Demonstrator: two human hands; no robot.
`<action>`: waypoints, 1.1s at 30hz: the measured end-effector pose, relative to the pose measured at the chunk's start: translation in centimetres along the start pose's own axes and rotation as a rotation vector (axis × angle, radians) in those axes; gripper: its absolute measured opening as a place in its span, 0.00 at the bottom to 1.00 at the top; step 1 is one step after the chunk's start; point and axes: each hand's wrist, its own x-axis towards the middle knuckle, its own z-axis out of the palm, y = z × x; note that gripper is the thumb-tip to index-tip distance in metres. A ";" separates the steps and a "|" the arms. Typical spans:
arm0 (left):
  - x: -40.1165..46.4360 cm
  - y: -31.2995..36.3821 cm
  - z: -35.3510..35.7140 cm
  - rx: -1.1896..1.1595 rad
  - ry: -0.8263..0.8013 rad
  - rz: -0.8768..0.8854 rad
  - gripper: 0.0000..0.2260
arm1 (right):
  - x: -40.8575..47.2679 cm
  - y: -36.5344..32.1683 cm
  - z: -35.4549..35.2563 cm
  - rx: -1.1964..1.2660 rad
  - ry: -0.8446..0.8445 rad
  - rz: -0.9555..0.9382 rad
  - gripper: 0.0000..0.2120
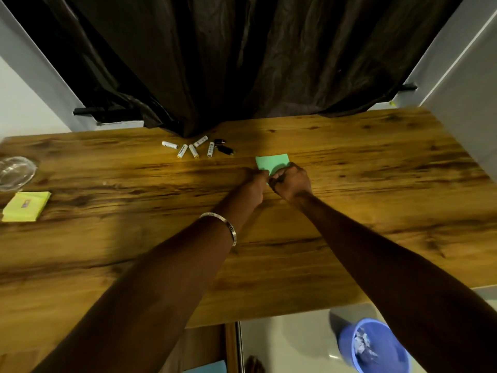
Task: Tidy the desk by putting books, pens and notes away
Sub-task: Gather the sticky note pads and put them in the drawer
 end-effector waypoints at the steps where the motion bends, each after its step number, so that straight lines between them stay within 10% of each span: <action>1: -0.5 0.2 0.1 0.003 0.010 -0.018 0.22 | 0.1 0.1 0.0 0.039 0.012 0.015 0.06; 19: -5.3 -2.5 -5.8 -0.275 0.091 0.020 0.17 | -2.9 -3.6 2.4 0.604 -0.078 0.315 0.10; 33: -6.4 -6.7 -24.8 -0.123 0.210 0.146 0.07 | -9.5 -15.8 9.4 0.610 -0.292 0.215 0.07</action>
